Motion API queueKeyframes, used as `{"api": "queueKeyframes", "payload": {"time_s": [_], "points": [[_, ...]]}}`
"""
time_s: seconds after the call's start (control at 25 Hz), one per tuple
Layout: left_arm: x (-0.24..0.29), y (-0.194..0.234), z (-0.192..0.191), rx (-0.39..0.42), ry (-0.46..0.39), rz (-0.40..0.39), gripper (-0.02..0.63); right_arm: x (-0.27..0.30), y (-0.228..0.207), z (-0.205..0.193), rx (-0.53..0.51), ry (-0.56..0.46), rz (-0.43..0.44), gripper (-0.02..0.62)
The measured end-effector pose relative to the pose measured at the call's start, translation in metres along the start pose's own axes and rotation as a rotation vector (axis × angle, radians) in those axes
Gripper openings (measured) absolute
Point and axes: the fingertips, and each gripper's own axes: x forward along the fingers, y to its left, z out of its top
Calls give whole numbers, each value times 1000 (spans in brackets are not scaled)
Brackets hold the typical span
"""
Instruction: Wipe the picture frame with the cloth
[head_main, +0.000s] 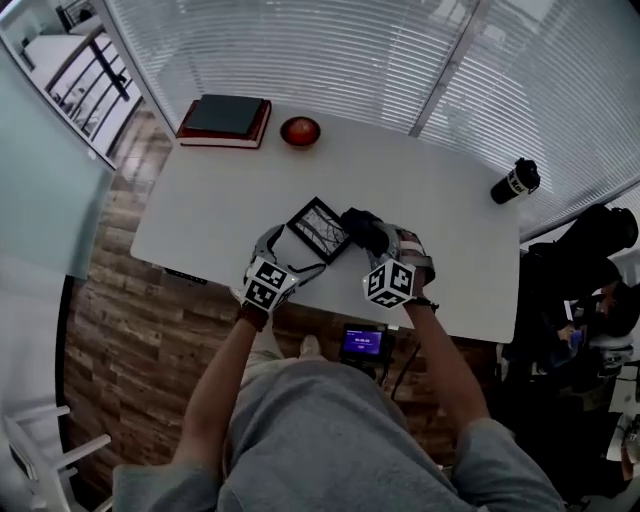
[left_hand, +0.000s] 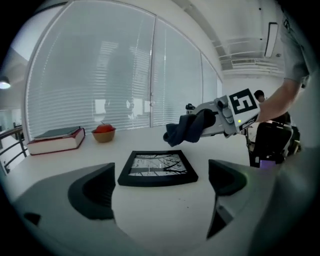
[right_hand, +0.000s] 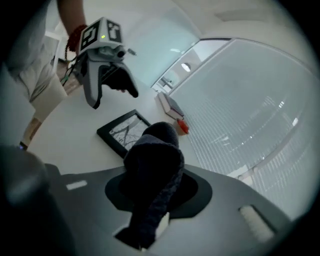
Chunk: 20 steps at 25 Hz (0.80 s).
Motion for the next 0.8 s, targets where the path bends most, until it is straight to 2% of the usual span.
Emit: {"api": "queueKeyframes", "payload": {"time_s": [0.04,0.12,0.2,0.4,0.52,0.64,0.68,0.8], "points": [[9,0,-4,6,13,-30,598,7,10,0,-64,21,31,113],[19,3,-11,15,44,-72,603,21,30,1,-143,28,107,117],[23,5,-15,15,70,-83,603,23,44,3,-124,-5,190,136],[26,0,-19,23,133,-106,603,-6,53,5,59,-165,419,274],[28,9,-17,31,108,-95,603,-26,38,13,314,-308,499,288],[32,20,-15,22,98,-74,603,-18,10,18,578,-388,469,287],[35,20,-19,22,113,-77,603,-8,10,18,615,-378,451,281],[39,14,-29,41,163,-82,603,20,25,15,633,-314,438,254]]}}
